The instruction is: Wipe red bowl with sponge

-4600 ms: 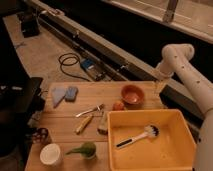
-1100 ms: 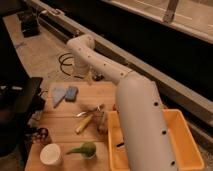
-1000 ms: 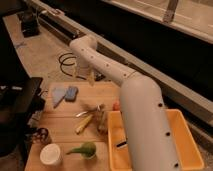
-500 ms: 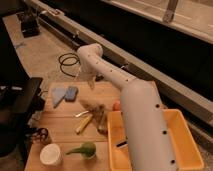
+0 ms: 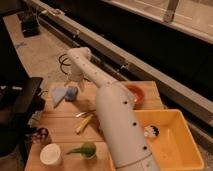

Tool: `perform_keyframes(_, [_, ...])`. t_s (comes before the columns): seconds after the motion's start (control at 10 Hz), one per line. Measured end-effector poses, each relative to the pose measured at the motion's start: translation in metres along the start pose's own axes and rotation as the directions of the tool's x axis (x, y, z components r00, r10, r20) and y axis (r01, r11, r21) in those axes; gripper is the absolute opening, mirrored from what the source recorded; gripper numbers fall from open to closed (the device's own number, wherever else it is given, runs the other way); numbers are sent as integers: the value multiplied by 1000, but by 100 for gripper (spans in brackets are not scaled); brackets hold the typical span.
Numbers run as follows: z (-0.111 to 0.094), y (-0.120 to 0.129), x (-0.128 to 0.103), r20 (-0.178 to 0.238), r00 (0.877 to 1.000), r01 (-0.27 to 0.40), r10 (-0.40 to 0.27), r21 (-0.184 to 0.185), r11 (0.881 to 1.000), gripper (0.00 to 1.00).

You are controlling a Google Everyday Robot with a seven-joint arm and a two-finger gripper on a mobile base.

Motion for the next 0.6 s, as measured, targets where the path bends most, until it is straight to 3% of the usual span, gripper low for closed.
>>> perform_keyframes(0.6, [32,-10,-6,87,996,25,-22,-38,999,74])
